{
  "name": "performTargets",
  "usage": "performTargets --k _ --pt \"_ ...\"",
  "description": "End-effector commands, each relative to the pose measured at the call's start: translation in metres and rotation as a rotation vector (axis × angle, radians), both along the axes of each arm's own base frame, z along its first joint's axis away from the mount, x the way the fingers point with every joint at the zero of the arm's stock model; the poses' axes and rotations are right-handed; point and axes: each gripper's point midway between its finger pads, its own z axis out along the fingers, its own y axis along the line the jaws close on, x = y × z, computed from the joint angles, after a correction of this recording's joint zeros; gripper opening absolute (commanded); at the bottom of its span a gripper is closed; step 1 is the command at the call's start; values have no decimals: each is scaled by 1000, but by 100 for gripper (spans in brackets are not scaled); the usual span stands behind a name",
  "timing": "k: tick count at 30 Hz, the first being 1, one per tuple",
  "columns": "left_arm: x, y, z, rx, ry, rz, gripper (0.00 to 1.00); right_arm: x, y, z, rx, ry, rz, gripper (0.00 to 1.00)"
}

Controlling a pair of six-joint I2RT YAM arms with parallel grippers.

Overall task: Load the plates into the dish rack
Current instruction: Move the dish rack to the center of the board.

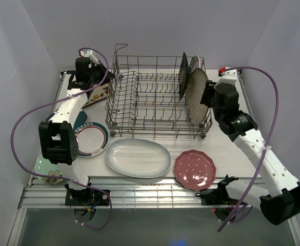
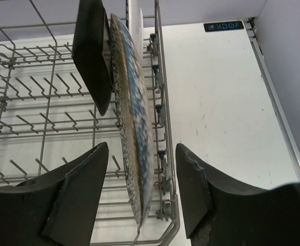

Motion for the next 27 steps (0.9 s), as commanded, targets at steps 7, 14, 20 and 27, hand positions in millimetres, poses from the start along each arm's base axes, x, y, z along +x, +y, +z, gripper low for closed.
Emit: performTargets --k 7,14,20,27 --pt "-28 4 6 22 12 -41 0 -51 -35 -41 130 -9 -134 53" --pt "-28 3 6 19 12 -46 0 -73 -35 -79 173 47 -110 44" --pt "-29 3 7 18 11 -46 0 -72 -30 -101 170 92 -99 47" --pt "-29 5 7 24 3 -39 0 -68 -27 -141 155 189 -131 47"
